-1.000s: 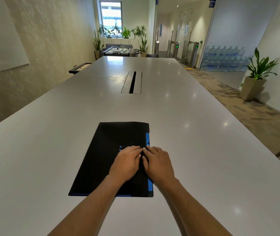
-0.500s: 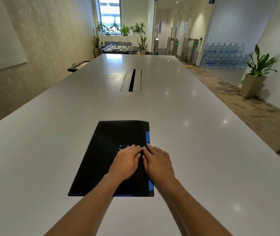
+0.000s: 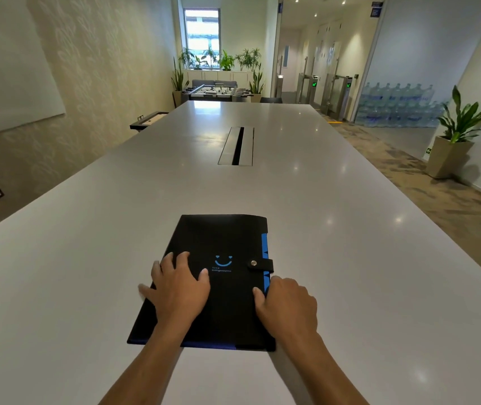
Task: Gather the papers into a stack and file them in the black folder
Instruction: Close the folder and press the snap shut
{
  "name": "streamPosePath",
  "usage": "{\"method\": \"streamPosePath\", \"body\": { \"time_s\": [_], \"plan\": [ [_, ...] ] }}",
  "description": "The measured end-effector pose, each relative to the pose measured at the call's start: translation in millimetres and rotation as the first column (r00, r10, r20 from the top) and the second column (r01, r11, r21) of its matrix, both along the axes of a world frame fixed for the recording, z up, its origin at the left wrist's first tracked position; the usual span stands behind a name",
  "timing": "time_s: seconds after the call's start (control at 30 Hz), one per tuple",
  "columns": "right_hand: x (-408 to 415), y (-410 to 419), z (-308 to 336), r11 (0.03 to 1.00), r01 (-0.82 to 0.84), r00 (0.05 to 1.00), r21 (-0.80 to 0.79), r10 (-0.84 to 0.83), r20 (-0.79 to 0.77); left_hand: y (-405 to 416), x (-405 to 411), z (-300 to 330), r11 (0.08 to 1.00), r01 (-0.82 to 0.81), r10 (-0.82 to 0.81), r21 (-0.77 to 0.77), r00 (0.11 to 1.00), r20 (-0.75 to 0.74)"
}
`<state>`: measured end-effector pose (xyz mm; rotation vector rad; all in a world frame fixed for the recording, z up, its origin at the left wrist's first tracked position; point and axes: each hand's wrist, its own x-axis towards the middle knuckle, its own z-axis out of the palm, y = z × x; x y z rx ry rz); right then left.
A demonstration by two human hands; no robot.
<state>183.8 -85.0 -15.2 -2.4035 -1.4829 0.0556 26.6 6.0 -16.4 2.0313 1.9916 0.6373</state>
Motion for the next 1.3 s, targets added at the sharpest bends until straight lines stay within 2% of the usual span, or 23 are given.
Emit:
{"method": "streamPosePath", "body": {
  "time_s": [0.1,0.2,0.33,0.47,0.53,0.63,0.8,0.9,1.0,1.13,1.3],
  "plan": [
    [-3,1,1,1.0,0.0,0.995,-0.004,0.0,-0.101,1,-2,0,0.996,-0.004,0.004,-0.093,1.0,0.002],
    [0,3,2,0.999,0.032,0.969,-0.015,-0.034,-0.246,6,-5,6,0.994,-0.043,0.049,-0.097,0.997,0.052],
    [11,6,6,0.999,0.048,0.871,-0.001,-0.042,-0.49,19,-14,15,0.987,-0.121,0.151,-0.109,0.932,0.33],
    [29,12,14,0.999,0.012,0.663,0.031,0.015,-0.748,34,-18,18,0.978,-0.097,0.195,-0.185,0.743,0.64],
    [39,15,18,0.999,-0.02,0.51,0.036,0.041,-0.859,45,-18,20,0.971,-0.075,0.216,-0.226,0.671,0.709],
    [54,25,18,0.993,-0.046,0.288,0.106,0.115,-0.951,61,-16,23,0.97,-0.053,0.218,-0.237,0.624,0.751],
    [70,54,15,0.974,0.066,0.161,0.217,0.204,-0.966,92,-10,28,0.958,0.07,0.205,-0.278,0.511,0.834],
    [75,78,16,0.96,0.092,0.073,0.264,0.258,-0.963,112,-8,33,0.952,0.146,0.157,-0.269,0.521,0.839],
    [76,110,18,0.949,0.128,0.07,0.287,0.28,-0.958,133,-7,33,0.958,0.178,0.069,-0.224,0.617,0.784],
    [73,163,16,0.934,0.192,0.133,0.3,0.278,-0.951,167,-6,27,0.972,0.19,-0.047,-0.139,0.736,0.676],
    [67,225,3,0.941,0.193,0.229,0.278,0.232,-0.945,225,-16,17,0.976,0.207,-0.108,-0.065,0.726,0.679]
  ]
}}
